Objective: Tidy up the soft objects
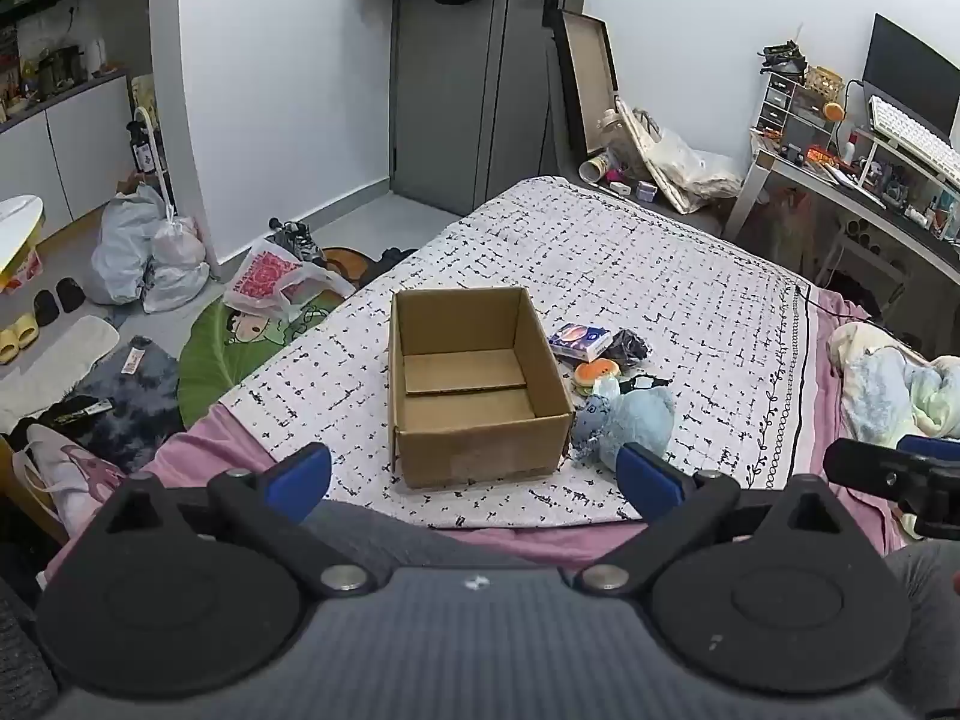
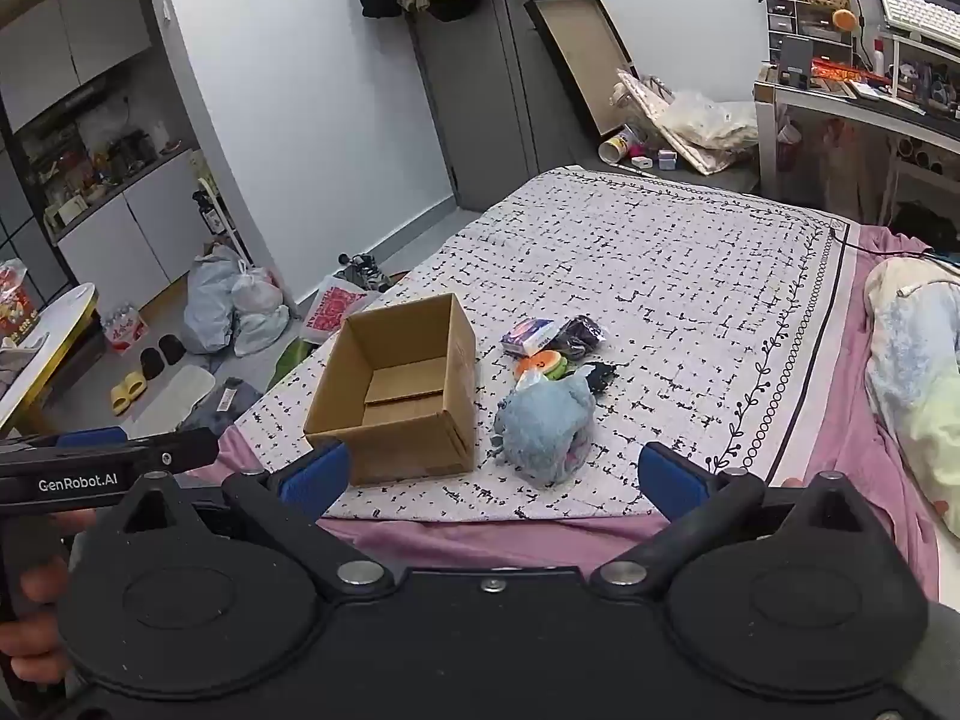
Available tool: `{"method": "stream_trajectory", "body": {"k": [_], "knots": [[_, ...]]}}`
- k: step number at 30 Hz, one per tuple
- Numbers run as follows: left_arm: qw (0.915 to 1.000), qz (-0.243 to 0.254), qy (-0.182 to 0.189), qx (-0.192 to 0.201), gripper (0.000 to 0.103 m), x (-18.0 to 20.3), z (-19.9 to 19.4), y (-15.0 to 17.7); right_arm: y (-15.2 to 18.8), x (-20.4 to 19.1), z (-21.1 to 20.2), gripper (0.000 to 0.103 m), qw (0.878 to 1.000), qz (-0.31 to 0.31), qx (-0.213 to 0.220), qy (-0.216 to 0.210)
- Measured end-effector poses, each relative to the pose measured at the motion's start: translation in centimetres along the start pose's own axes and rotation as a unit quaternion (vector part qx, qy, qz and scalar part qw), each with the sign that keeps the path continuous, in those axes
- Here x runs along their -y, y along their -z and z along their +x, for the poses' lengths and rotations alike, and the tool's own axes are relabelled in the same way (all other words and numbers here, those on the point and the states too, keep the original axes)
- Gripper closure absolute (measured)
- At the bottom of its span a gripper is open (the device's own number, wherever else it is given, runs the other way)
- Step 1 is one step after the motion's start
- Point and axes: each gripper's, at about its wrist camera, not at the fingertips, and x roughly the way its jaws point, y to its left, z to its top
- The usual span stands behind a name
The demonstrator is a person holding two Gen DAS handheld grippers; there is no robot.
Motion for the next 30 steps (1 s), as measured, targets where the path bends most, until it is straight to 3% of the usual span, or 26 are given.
{"method": "stream_trajectory", "body": {"k": [30], "knots": [[1.0,0.001,0.007,-0.004,0.002,0.4,-0.5,-0.3,0.0,0.5,-0.1,0.0,1.0,0.006,-0.005,-0.01]]}}
